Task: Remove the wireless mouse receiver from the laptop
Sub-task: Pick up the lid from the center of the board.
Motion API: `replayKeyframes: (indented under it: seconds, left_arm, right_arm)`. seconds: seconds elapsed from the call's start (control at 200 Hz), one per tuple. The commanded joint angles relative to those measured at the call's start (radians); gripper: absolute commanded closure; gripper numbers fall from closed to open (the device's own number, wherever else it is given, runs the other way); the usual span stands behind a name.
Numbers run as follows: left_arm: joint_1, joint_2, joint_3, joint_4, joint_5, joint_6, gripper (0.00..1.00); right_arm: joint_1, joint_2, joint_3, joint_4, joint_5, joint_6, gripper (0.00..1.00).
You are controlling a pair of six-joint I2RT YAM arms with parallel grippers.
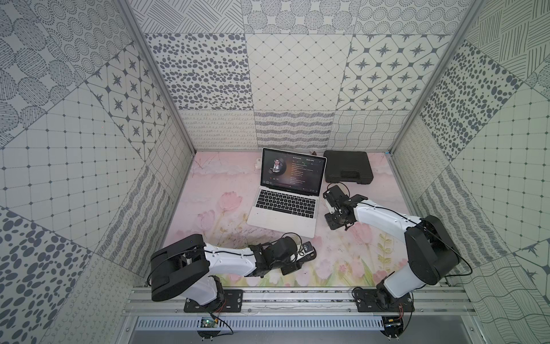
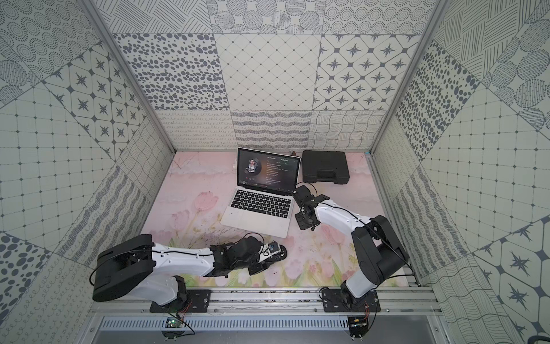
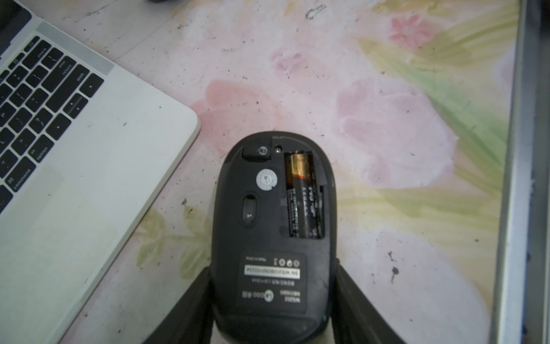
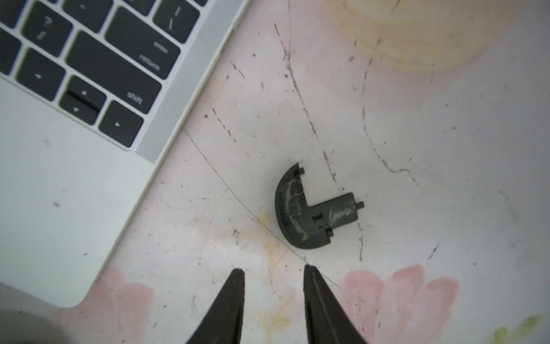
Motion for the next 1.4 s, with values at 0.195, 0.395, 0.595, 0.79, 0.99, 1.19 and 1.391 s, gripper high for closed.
replayKeyframes:
  seconds: [0.195, 0.395, 0.595, 0.79, 0.99, 1.19, 1.391]
  left_arm:
    - [0.013, -0.022, -0.008, -0.011, 0.017, 0.014, 0.97]
    - [0.018, -0.015, -0.006, -0.007, 0.022, 0.014, 0.97]
    - [0.021, -0.014, -0.005, -0.010, 0.023, 0.013, 0.97]
    - [0.023, -0.014, -0.005, -0.010, 0.023, 0.013, 0.97]
    - [0.023, -0.015, -0.004, -0.011, 0.023, 0.013, 0.97]
    - [0.024, -0.016, -0.002, -0.014, 0.022, 0.016, 0.98]
    - [0.025, -0.020, -0.002, -0.014, 0.019, 0.017, 0.98]
  right_arm:
    - [0.028, 0.122, 0.096, 0.006, 0.122, -0.079, 0.65]
    - [0.024, 0.141, 0.081, 0.000, 0.117, -0.079, 0.66]
    - [0.010, 0.159, 0.078, -0.001, 0.106, -0.079, 0.68]
    - [-0.004, 0.169, 0.078, -0.018, 0.102, -0.079, 0.71]
    - [-0.009, 0.191, 0.082, -0.030, 0.078, -0.078, 0.80]
    - [-0.024, 0.204, 0.089, -0.038, 0.058, -0.071, 0.86]
    - [-0.029, 0.190, 0.093, -0.046, 0.047, -0.066, 0.98]
